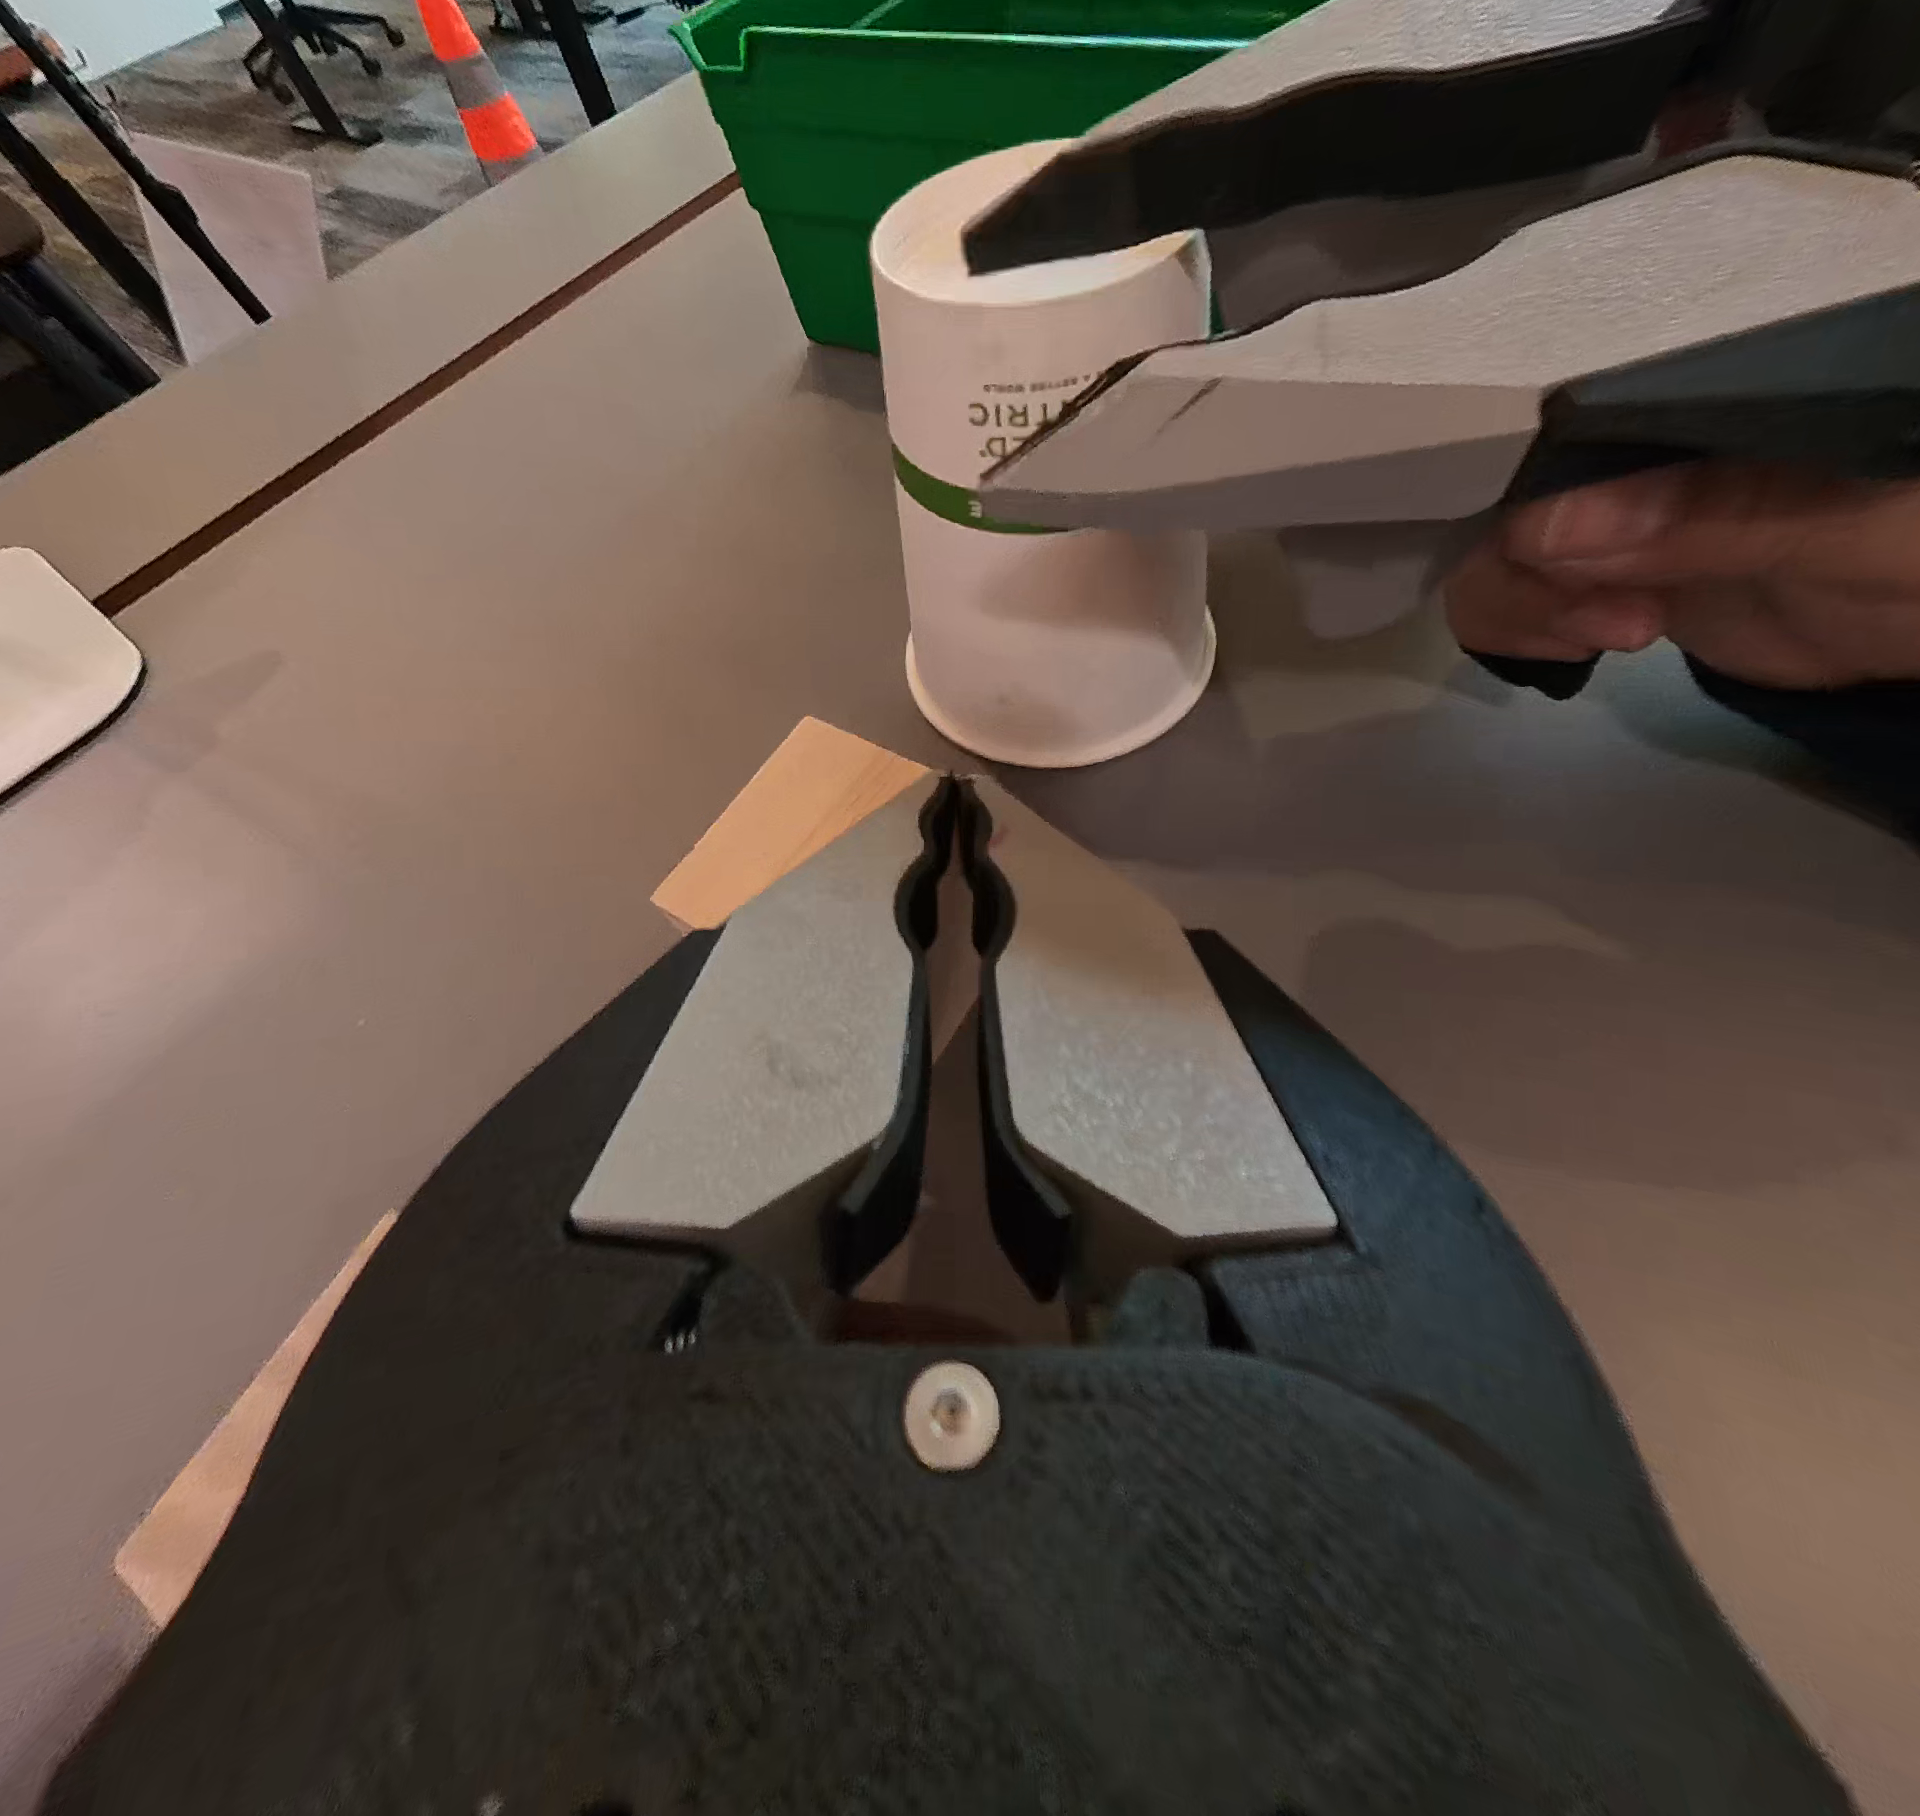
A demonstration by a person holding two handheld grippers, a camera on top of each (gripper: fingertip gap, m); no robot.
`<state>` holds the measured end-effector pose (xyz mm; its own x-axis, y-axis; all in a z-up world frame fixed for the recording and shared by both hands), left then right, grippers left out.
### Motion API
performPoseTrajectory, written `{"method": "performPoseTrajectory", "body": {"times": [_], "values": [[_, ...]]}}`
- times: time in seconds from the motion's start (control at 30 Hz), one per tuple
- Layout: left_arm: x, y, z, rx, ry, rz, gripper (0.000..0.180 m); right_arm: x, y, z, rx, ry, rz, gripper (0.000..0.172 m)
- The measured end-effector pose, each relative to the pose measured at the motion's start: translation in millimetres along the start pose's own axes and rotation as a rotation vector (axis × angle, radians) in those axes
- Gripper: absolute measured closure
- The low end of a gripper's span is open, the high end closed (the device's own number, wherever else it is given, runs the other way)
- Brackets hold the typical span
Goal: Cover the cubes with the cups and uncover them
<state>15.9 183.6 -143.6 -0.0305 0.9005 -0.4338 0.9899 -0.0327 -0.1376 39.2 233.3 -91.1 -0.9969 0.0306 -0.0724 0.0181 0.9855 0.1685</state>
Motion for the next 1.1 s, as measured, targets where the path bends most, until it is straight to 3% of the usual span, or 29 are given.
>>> {"method": "performPoseTrajectory", "body": {"times": [0.43,1.1], "values": [[-4.3,-6.2,1.4,-0.009,-0.009,-0.002,0.18,-5.3,5.5,-9.6,-0.015,0.06,0.042,0.128],[-45.7,-47.9,-44.5,-0.172,0.345,-0.137,0.178,-12.0,9.9,-20.1,-0.024,0.119,0.076,0.133]]}}
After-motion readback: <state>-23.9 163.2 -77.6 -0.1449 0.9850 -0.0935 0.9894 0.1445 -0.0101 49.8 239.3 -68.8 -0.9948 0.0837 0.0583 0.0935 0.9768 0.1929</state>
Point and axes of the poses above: each gripper's, where its closed fingertips meet, x out along the fingers, z out of its underside, y = z × x across the jaws, the point moved 2 cm from there along -x, back along the fingers
